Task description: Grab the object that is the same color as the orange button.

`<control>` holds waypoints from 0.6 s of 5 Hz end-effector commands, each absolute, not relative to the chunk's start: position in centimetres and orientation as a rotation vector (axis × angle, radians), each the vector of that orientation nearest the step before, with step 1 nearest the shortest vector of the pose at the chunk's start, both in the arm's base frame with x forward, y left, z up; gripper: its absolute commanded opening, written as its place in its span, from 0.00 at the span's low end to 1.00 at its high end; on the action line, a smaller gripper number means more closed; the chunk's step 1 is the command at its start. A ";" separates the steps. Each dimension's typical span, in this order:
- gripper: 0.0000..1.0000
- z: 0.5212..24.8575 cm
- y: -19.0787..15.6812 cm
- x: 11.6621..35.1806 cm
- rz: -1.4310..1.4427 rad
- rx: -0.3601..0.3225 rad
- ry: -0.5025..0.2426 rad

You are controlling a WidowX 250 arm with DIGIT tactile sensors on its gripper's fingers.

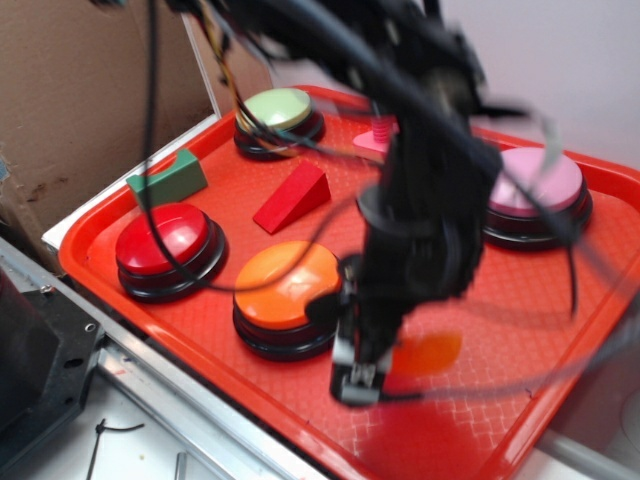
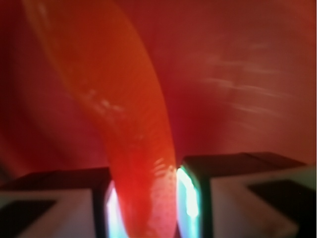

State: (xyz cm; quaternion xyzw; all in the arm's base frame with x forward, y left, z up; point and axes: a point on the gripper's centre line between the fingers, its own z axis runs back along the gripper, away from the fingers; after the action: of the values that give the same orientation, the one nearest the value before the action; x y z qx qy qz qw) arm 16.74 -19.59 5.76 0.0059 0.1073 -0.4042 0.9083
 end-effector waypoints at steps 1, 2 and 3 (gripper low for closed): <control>0.00 16.8 -19.7 14.5 -0.363 -0.125 -0.054; 0.00 21.5 -19.0 13.0 -0.177 -0.148 -0.197; 0.00 26.3 -17.8 11.9 -0.154 -0.160 -0.262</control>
State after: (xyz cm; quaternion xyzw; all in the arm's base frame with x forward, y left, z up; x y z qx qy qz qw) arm 12.94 -17.70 25.38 -0.0576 -0.1095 -0.0805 0.9890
